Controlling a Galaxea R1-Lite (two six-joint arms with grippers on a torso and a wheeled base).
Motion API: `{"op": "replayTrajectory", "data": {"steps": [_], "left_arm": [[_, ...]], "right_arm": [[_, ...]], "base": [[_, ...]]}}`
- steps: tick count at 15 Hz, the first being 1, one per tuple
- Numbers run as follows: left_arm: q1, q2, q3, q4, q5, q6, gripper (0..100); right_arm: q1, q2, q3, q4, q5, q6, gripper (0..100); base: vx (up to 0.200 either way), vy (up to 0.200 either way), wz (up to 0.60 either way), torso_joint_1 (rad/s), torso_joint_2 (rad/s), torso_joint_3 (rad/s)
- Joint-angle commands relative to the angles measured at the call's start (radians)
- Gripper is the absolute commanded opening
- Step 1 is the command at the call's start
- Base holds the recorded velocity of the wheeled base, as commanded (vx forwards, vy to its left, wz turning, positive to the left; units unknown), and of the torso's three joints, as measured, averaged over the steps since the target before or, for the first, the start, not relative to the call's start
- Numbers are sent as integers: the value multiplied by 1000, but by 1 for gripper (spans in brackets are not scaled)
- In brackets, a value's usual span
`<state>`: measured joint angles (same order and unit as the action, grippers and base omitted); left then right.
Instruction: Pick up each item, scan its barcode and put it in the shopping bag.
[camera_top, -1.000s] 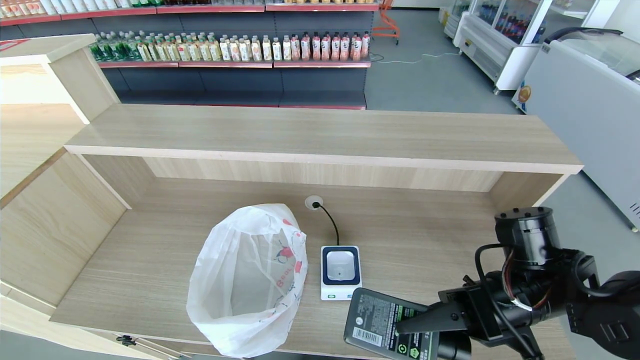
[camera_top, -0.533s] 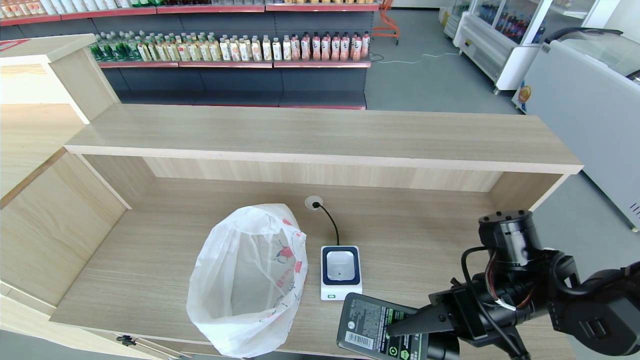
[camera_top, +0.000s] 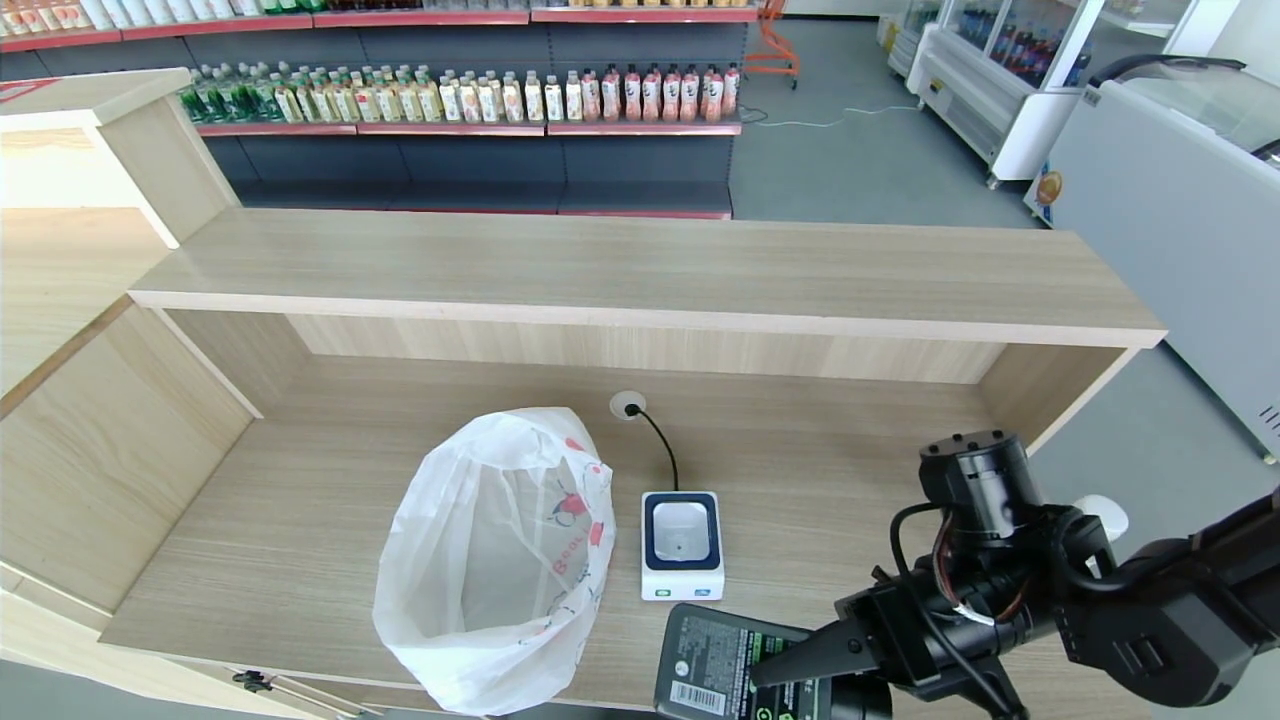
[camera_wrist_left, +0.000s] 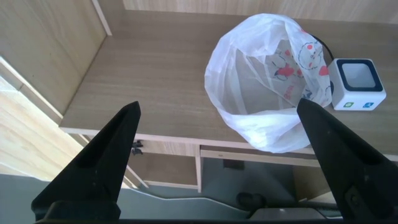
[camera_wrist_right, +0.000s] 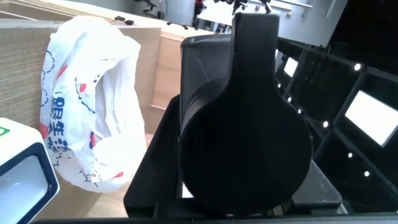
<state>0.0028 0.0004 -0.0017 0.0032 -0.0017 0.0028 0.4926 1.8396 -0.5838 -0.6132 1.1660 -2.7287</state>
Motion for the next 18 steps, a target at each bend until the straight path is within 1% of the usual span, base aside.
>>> {"op": "replayTrajectory", "data": {"steps": [1,5,6,7,9,10,11,12,13,14,16,17,18], "left_arm": [[0,0,0,0,0,-1,100],[0,0,0,0,0,-1,100],[0,0,0,0,0,-1,100],[0,0,0,0,0,0,100],[0,0,0,0,2,0,100],[0,0,0,0,0,0,100],[0,0,0,0,0,-1,100],[0,0,0,0,0,0,100],[0,0,0,0,0,0,100],[0,0,0,0,2,0,100],[0,0,0,0,2,0,100],[0,0,0,0,2,0,100],[0,0,0,0,0,0,100]], "right_arm": [[0,3,2,0,1,0,0],[-3,-5,15,6,4,4,0],[-9,-16,13,6,6,38,0],[-37,-49,15,4,6,112,0],[-85,-146,50,4,4,311,0],[-147,-227,90,6,3,483,0],[-256,-295,147,6,4,616,0],[-396,-368,151,15,29,655,0],[-463,-388,147,75,63,667,0],[-503,-387,145,199,78,676,0],[-514,-407,142,501,69,690,0],[-549,-424,127,621,63,742,0],[-575,-430,117,644,63,776,0]], "base": [[0,0,0,0,0,0],[0,0,0,0,0,0],[0,0,0,0,0,0],[0,0,0,0,0,0],[0,0,0,0,0,0],[0,0,0,0,0,0],[0,0,0,0,0,0],[0,0,0,0,0,0],[0,0,0,0,0,0],[0,0,0,0,0,0],[0,0,0,0,0,0],[0,0,0,0,0,0],[0,0,0,0,0,0]]}}
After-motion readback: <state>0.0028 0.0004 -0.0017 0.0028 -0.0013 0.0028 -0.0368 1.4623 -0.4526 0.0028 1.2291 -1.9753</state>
